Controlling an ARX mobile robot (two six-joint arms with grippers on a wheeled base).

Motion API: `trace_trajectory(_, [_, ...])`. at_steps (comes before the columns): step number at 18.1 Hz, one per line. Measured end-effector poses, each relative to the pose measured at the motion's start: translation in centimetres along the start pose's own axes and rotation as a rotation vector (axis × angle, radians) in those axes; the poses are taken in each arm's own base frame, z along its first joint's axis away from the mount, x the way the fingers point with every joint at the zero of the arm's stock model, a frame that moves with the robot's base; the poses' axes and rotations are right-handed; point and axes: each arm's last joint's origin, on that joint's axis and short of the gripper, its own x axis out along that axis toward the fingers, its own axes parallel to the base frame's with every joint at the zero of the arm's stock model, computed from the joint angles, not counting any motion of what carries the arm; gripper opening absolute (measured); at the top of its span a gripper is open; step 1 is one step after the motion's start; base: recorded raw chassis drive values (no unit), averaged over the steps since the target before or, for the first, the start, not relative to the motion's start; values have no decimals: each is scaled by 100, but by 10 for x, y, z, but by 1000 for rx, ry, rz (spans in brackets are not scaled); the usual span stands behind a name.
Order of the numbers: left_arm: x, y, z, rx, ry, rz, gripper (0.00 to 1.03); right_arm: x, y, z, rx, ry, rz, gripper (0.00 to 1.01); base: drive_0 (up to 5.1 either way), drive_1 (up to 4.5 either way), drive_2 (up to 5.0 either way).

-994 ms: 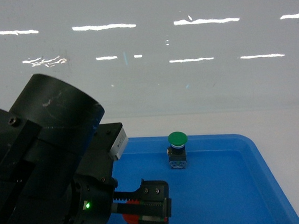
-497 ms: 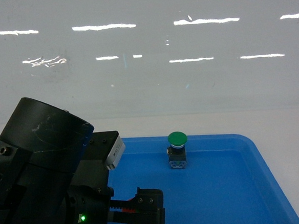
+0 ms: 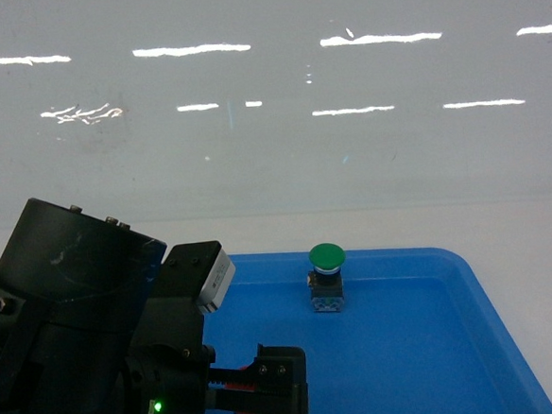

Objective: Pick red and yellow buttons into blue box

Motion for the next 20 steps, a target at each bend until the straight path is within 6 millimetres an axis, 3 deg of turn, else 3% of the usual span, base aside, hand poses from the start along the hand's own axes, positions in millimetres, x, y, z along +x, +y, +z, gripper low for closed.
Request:
trace_trajectory(5, [2,0,-8,6,-12,-11,94,0,0,0,0,0,0,38,0,0,0])
trace_trajectory(12, [2,-10,-14,18,-37,-69,35,0,0,0,0,0,0,38,0,0,0])
trace_trajectory(20, [-2,-8,-14,42,-63,-36,32,0,0,0,0,0,0,38,0,0,0])
